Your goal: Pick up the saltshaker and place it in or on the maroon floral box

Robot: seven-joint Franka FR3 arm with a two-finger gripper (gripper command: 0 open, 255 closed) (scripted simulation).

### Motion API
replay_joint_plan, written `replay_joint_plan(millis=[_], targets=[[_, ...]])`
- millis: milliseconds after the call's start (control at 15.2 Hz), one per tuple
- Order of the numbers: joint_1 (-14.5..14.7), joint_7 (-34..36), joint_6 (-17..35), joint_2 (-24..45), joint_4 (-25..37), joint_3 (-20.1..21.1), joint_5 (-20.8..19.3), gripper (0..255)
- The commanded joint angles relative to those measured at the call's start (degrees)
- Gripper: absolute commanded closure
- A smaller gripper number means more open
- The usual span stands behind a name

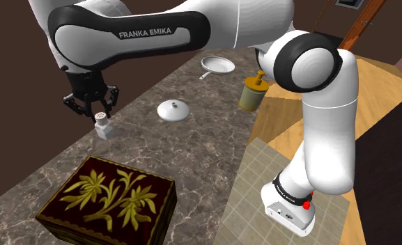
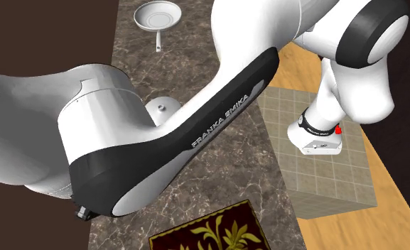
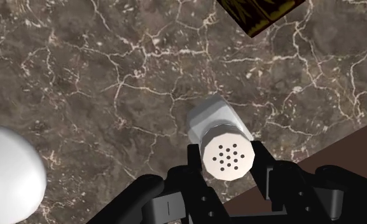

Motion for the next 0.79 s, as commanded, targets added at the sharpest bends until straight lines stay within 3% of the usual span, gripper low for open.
replay_joint_plan(millis=[0,726], targets=[[0.1,-0.14,-1.43,-0.2,1.24,0.06,0.11,255],[2.1,-0.65,-10.98,1.46,12.62,0.03,-0.34,255]])
